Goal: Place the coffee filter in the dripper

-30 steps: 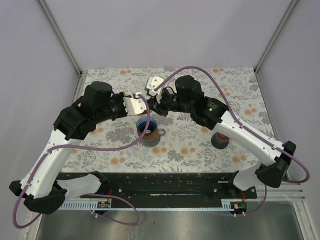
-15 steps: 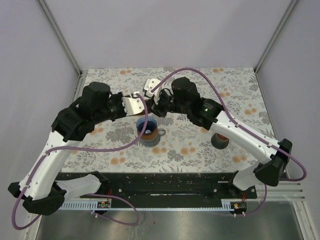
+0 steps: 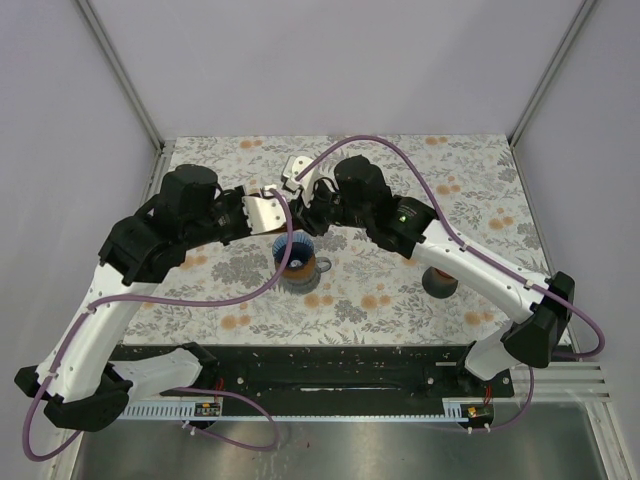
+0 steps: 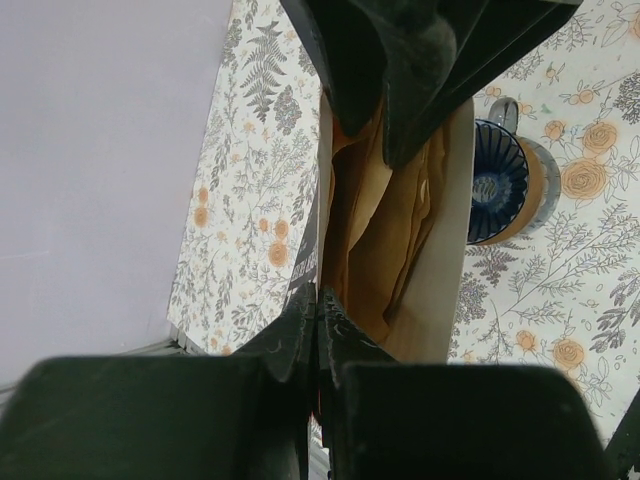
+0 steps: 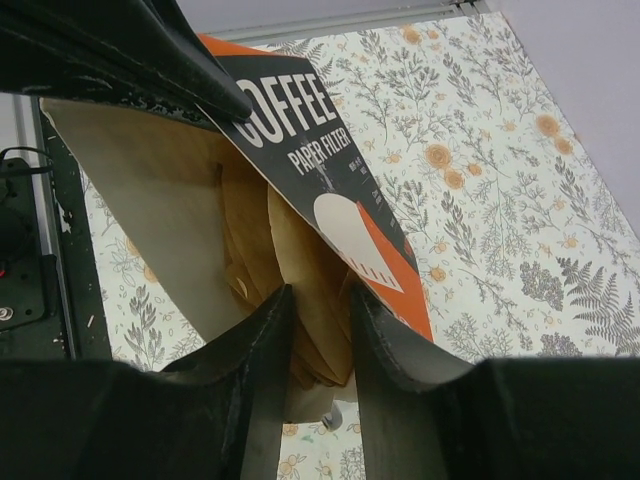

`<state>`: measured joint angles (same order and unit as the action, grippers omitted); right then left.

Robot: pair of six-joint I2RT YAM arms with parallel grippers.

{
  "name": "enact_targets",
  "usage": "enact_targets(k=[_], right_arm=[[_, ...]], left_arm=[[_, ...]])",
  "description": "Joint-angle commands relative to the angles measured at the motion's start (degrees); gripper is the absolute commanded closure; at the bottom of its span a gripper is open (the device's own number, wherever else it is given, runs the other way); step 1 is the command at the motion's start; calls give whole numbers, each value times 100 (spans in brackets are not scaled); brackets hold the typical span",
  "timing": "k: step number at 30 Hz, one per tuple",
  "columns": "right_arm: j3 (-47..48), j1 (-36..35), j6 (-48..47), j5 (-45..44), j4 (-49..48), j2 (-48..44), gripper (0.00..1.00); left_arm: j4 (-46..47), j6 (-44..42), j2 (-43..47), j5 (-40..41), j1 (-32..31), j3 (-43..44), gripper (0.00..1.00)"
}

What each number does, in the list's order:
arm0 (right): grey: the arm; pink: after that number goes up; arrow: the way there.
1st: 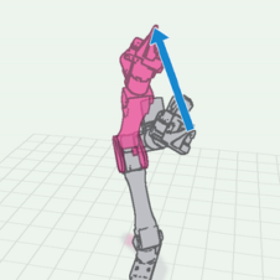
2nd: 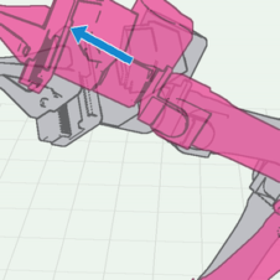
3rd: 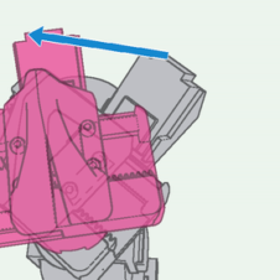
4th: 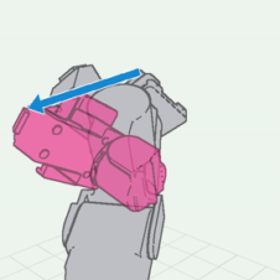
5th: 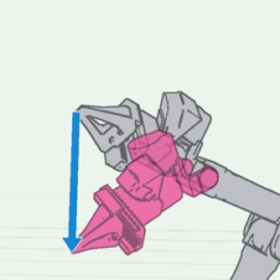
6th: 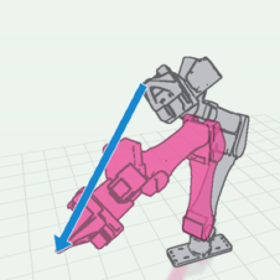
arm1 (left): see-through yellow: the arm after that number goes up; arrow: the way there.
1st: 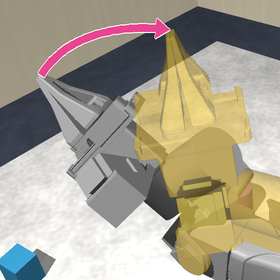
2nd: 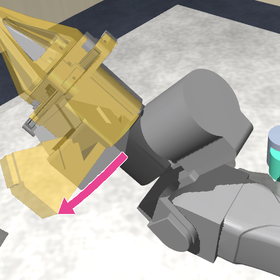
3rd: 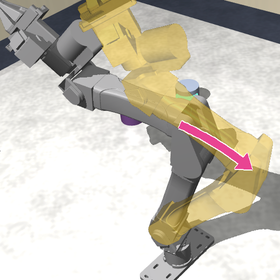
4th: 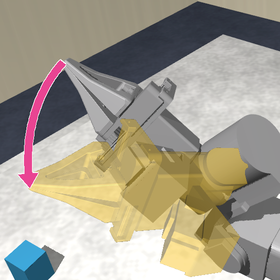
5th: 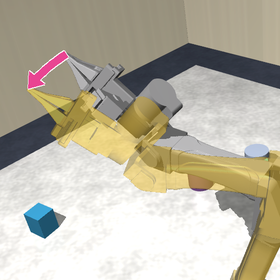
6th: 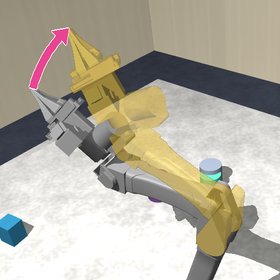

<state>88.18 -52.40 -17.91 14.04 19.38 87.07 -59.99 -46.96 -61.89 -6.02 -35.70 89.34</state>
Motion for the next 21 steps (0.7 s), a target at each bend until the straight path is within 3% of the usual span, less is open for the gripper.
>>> enact_targets(k=[1, 12, 21], right_arm=[[348, -24, 261, -200, -241, -32, 61], [551, -16, 833, -692, -399, 144, 67], [568, -24, 789, -938, -277, 249, 55]], left_arm=[[172, -50, 63, -329, -24, 198, 100], [180, -68, 107, -356, -33, 154, 100], [180, -103, 151, -356, -42, 128, 100]])
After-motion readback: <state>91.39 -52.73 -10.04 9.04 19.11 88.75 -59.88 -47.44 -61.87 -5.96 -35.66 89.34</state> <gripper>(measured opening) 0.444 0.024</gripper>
